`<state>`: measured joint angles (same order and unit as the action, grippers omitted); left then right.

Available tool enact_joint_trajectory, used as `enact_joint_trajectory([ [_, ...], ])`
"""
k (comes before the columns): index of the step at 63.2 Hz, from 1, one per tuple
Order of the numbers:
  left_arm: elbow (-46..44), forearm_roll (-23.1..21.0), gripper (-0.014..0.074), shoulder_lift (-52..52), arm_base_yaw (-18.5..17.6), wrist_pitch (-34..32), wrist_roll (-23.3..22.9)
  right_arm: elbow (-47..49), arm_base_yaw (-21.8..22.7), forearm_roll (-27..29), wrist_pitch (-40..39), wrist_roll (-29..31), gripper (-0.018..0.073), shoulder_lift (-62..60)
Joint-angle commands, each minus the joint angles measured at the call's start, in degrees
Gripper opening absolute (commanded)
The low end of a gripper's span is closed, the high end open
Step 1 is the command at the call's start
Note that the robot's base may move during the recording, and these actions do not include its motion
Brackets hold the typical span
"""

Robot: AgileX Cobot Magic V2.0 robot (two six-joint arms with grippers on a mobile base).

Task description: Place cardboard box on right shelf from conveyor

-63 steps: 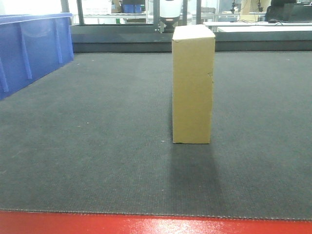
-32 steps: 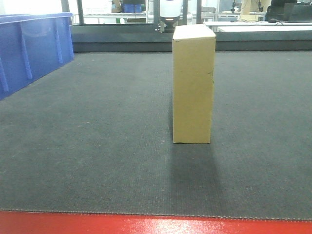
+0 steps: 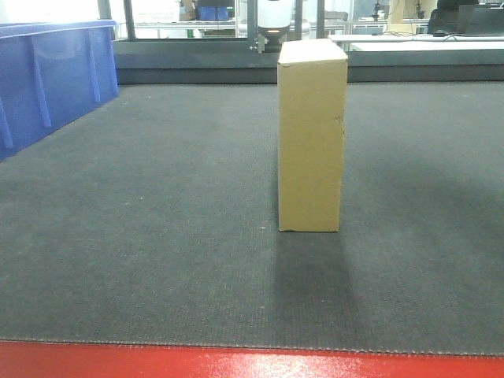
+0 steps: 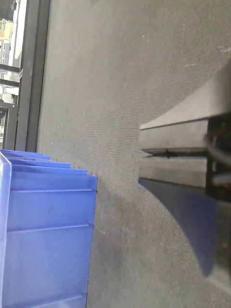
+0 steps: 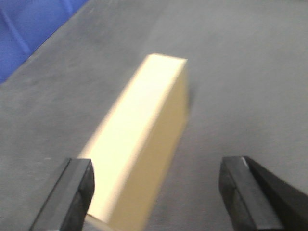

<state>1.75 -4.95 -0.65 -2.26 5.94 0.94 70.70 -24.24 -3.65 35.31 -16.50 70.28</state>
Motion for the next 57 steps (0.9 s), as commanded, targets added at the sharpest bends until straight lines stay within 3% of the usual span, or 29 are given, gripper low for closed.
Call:
enact_joint_trajectory([
  [1,-0.2,-0.3,-0.0119,-0.7,0.1,-4.8,-0.3,10.3,-2.9,-5.2,4.0,-7.3,0.0624,5.0],
  [11,-0.2,-0.3,-0.0119,-0.7,0.1,-4.8,-0.3,25.7,-7.8,-11.6,17.2,-17.1,0.0624,16.4],
  [27,-0.2,-0.3,-0.0119,-0.7,0.1,-4.8,-0.3,40.7,-10.7,-13.5,27.0,-19.0,0.0624,29.5],
  [57,-0.2,-0.3,-0.0119,-0.7,0.1,-4.8,-0.3,42.3,-9.6,-16.3,30.7,-22.8,0.0624,34.9],
])
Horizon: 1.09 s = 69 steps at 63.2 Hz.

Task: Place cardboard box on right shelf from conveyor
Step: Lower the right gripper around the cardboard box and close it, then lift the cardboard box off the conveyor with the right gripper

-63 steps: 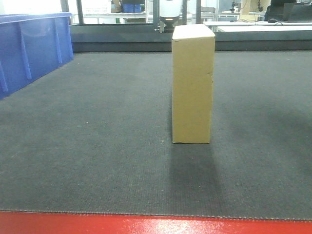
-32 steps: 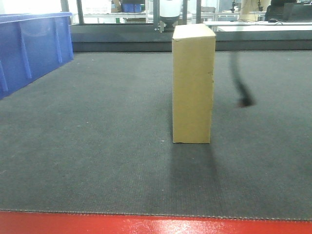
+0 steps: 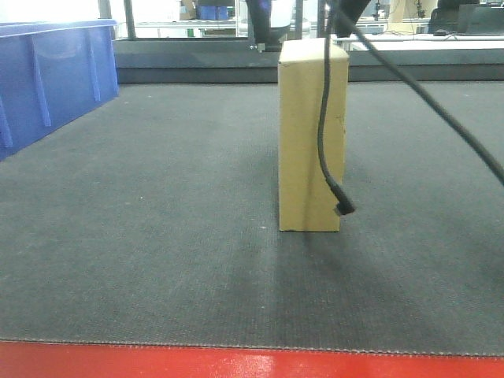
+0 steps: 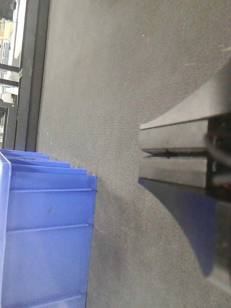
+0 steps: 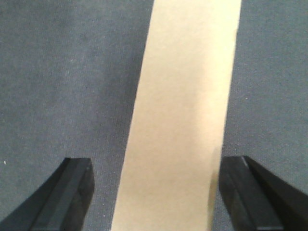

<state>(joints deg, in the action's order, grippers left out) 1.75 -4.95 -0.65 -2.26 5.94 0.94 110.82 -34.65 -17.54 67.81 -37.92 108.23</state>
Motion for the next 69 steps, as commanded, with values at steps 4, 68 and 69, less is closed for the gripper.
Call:
enact_joint_trajectory([
  [4,-0.2,-0.3,-0.0119,-0.7,0.1,-4.8,-0.3,2.2,1.3,-2.4,-2.0,-2.3,0.0624,-3.0],
  [68,-0.2,-0.3,-0.0119,-0.7,0.1,-4.8,-0.3,-2.7,3.5,-0.8,-5.5,-3.7,0.0368,2.8],
  [69,-0.2,-0.3,-0.0119,-0.7,0.1,-4.8,-0.3,-2.7,3.5,-0.8,-5.7,-3.7,0.0331,2.8],
])
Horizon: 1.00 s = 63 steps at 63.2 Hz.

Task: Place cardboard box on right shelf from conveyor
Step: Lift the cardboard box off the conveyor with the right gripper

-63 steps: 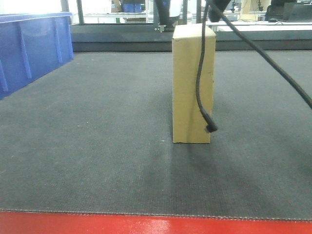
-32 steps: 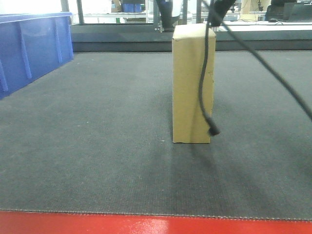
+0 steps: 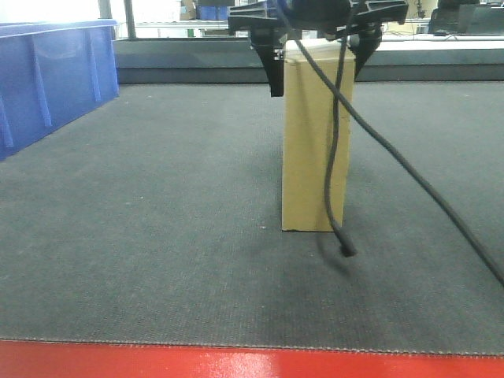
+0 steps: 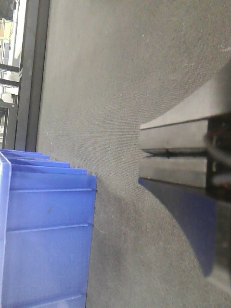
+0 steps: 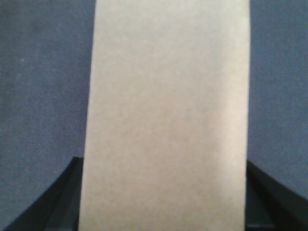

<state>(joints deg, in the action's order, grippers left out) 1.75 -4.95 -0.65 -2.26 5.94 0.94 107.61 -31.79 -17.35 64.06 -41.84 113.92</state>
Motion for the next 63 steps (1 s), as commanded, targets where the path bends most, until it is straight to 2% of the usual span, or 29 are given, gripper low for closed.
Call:
enact_joint_trajectory([
  [1,-0.2,-0.3,-0.0119,-0.7,0.1,-4.8,-0.3,0.5,0.7,-0.9,-2.2,0.3,0.0308,-3.0],
  [4,-0.2,-0.3,-0.0119,-0.7,0.1,-4.8,-0.3,0.5,0.7,-0.7,-3.1,0.4,0.0241,-3.4],
  [8,-0.2,-0.3,-0.0119,-0.7,0.1,-4.8,-0.3,0.5,0.8,-0.6,-4.7,0.5,0.0203,-4.3],
  [15,-0.2,-0.3,-0.0119,-0.7,0.1,-4.8,-0.3,0.5,1.7,-0.4,-6.9,4.3,0.0203,-6.7],
  [32,-0.2,-0.3,-0.0119,-0.7,0.1,-4.8,-0.3,-0.7,7.4,1.3,-6.3,19.7,0.0203,-14.3],
  [46,-0.2,-0.3,-0.0119,-0.7,0.1,-4.8,-0.3,-18.4,16.5,7.2,-14.6,28.7,0.0203,-28.1],
  [63,-0.2,-0.3,-0.0119,-0.7,0.1,-4.8,-0.3,-45.0,25.8,11.1,-26.5,30.8,0.0203,-49.1],
])
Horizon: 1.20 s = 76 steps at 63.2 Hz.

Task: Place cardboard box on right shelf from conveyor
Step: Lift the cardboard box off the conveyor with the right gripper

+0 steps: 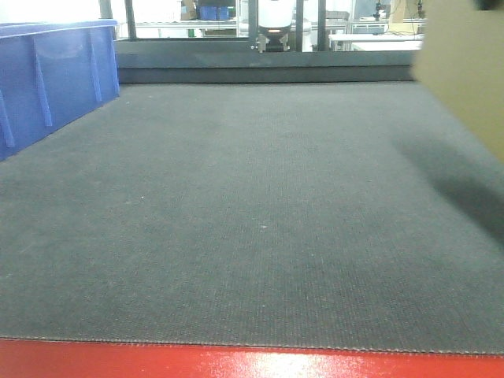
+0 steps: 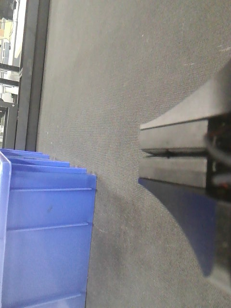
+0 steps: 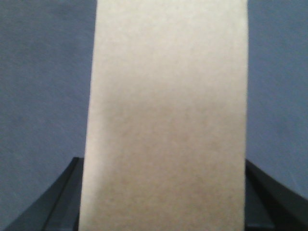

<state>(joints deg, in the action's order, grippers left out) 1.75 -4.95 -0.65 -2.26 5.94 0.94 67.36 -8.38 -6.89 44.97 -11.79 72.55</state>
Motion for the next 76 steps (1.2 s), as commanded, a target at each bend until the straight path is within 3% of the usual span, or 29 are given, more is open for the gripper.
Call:
enact_joint_trajectory([
  [1,-0.2,-0.3,-0.0119,-0.7,0.1,-4.8,-0.3,-5.9,2.9,0.7,-7.8,0.8,0.0203,-8.8],
  [16,-0.2,-0.3,-0.0119,-0.7,0.1,-4.8,-0.3,-19.7,4.1,0.7,-11.5,0.8,0.0203,-27.3],
  [41,-0.2,-0.3,-0.0119,-0.7,0.1,-4.8,-0.3,-22.6,4.1,0.7,-12.7,0.8,0.0203,-51.2],
  [76,-0.2,-0.3,-0.0119,-0.7,0.1,-4.8,-0.3,-22.6,4.1,0.7,-12.8,0.8,0.0203,-55.9],
])
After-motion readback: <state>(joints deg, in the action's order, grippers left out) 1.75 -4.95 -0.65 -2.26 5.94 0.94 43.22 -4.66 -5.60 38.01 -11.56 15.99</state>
